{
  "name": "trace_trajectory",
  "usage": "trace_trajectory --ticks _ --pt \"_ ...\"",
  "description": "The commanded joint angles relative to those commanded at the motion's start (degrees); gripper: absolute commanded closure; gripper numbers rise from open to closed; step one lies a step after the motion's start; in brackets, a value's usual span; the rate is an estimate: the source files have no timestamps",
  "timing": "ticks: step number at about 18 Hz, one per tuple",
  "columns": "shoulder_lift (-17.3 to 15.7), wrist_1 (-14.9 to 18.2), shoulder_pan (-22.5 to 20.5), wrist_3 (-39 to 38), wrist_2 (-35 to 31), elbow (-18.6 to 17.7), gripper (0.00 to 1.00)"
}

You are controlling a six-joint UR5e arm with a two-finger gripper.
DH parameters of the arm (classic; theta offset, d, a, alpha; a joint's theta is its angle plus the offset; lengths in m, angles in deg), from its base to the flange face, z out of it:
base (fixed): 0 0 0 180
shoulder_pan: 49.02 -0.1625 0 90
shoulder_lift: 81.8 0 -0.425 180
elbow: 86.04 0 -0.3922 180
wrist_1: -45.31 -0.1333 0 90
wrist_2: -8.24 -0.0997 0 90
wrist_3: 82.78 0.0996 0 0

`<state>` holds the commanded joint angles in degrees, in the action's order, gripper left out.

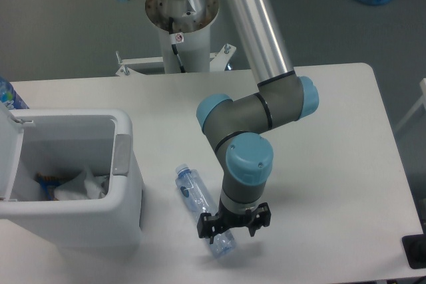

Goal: Place the trash in the trash can
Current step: 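Close the gripper around the water bottle's cap end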

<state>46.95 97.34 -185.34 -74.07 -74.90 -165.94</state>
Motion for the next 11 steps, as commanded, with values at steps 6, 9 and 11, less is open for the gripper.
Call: trace_trajectory --ticks 6,9,11 --pt "1.49 0.0 1.06 -1.32 -1.68 0.44 0.0" --pt "2.28 0.0 1.76 -1.41 -2.9 0.7 0.0" --pt "2.46 0.0 1.85 -1.5 -3.17 0.88 0.0"
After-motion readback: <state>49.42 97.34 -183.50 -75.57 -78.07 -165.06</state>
